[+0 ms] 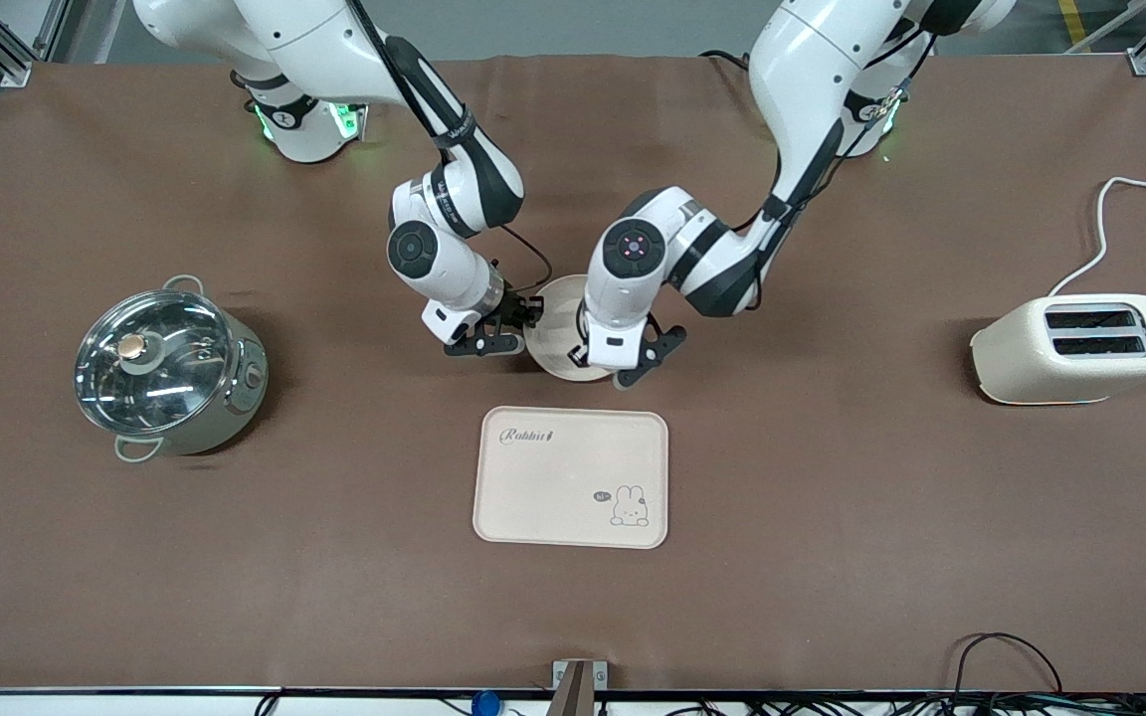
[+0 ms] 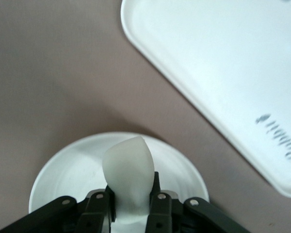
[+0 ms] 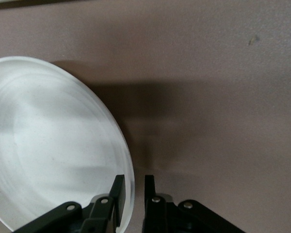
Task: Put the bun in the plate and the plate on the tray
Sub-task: 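Carry the bun with the left gripper over the white plate, then open the left gripper to drop the bun onto the plate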
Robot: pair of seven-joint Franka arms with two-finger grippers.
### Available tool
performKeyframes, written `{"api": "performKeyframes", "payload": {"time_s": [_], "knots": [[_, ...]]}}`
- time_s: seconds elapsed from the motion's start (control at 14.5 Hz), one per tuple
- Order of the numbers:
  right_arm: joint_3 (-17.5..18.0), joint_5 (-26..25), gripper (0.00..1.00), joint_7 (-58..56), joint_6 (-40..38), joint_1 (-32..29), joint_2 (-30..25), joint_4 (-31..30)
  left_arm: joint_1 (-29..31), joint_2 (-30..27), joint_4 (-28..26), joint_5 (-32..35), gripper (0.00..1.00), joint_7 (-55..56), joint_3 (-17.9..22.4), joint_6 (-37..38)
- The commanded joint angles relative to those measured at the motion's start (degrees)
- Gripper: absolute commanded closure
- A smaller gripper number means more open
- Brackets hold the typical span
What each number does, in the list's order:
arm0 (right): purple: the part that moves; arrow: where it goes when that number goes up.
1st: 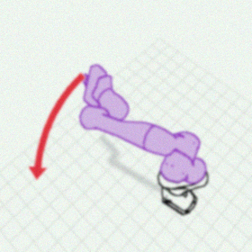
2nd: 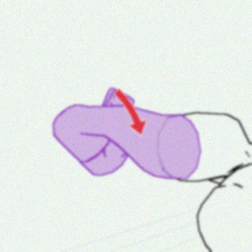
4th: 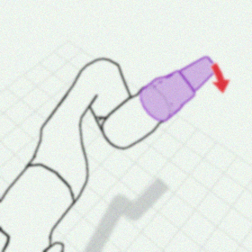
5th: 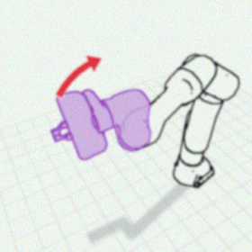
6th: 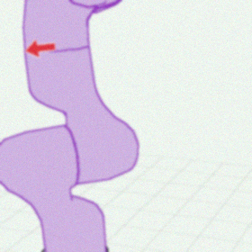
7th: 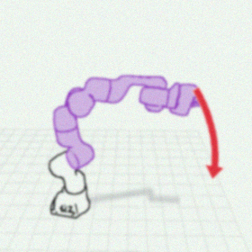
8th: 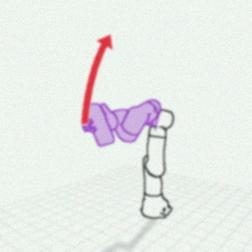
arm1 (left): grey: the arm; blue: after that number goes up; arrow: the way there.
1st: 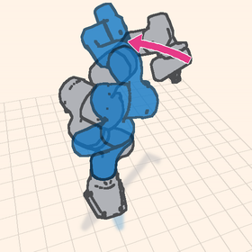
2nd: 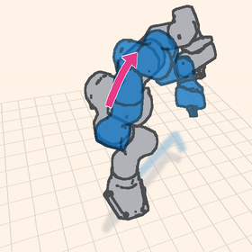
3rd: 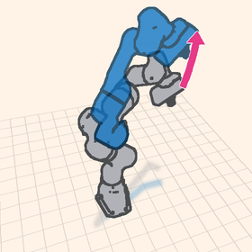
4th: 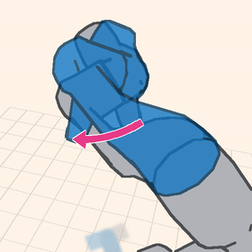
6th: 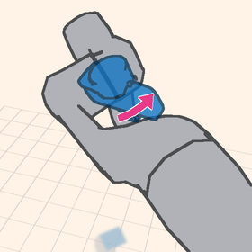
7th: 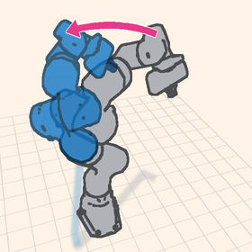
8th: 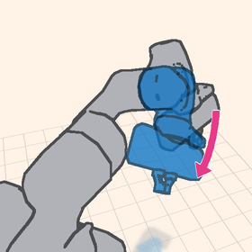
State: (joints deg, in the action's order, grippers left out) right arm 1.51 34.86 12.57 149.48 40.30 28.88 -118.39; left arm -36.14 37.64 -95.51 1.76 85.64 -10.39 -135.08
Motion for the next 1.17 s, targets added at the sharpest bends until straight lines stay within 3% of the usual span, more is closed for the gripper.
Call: {"api": "performKeyframes", "payload": {"time_s": [0.0,0.07,0.21,0.55,0.76,1.1], "knots": [[-0.5,1.7,0.98,-0.1,0.6,0.7,-1.5,-1.6,-1.6,1.4,0.2,0.1,0.68,0.7,0.5,0.3],[-0.5,1.7,1.00,-0.1,0.6,0.7,-1.5,-1.6,-1.8,1.7,-0.1,0.0,0.53,0.8,0.5,0.3],[-0.5,1.7,1.00,-0.1,0.7,0.7,-1.5,-1.6,-1.8,1.8,-0.1,0.0,0.00,0.7,0.5,0.5],[-0.5,1.7,1.00,-0.1,0.7,0.7,-1.5,-1.6,-0.9,-1.9,0.5,0.2,0.00,0.4,0.6,2.4],[-0.4,1.7,1.00,-0.1,0.6,0.5,-1.5,-1.5,0.4,-7.6,1.8,0.9,0.00,-1.5,1.9,8.9],[-0.5,5.1,1.00,1.3,-1.1,-0.5,-2.3,3.0,13.4,-17.3,6.8,1.0,0.00,-25.5,2.4,22.7]]}}
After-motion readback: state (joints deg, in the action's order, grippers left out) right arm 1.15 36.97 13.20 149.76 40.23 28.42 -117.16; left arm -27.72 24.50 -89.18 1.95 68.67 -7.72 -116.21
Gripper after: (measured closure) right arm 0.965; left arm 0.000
